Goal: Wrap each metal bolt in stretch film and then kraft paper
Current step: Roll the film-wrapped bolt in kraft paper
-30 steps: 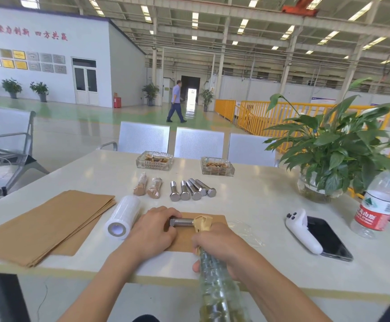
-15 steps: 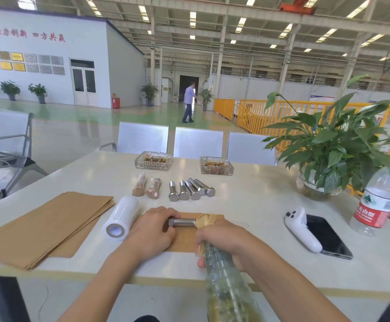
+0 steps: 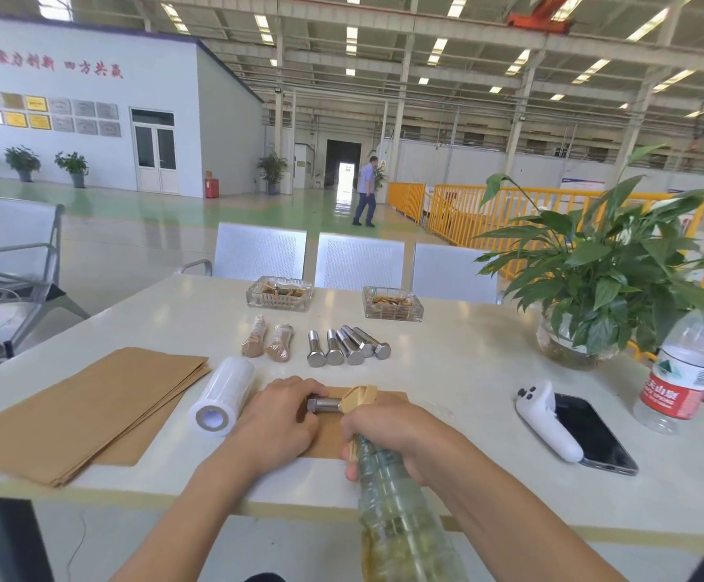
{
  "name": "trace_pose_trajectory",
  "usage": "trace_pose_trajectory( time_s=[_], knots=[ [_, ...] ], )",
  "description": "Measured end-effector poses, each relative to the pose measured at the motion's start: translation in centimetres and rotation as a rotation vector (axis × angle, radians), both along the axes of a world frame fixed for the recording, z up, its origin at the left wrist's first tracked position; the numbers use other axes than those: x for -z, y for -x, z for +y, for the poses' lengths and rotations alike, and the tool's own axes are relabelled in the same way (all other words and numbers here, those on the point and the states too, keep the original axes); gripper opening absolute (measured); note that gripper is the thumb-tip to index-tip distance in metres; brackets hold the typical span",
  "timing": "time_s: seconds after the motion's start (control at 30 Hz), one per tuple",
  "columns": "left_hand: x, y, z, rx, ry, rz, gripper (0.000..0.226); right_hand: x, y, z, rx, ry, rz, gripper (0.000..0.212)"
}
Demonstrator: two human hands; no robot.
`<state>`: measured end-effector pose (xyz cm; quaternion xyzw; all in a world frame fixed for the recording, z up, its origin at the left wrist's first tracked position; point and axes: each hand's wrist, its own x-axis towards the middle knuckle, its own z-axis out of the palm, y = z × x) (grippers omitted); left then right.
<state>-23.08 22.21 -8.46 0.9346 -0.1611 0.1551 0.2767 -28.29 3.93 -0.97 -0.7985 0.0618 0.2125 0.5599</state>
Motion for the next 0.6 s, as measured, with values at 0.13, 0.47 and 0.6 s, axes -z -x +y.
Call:
trace_pose_trajectory(
  time_s=[0.13,0.47,0.6],
  knots=[
    [0.0,-0.1,0.1,-0.001,-0.009,0.0,0.04,-0.1,-0.4,-1.4,0.045,0.041,-0.03,0.022],
    [0.2,-0.1,0.1,-0.006,-0.019,-0.017,0.039,-0.4,0.0,-3.4,-0.019,0.074,-0.002,0.015],
    [0.0,0.0,-0.1,-0.008,-0.028,-0.03,0.039,-0.4,-0.3,-2.2,-0.036,0.053,-0.033,0.021]
  ],
)
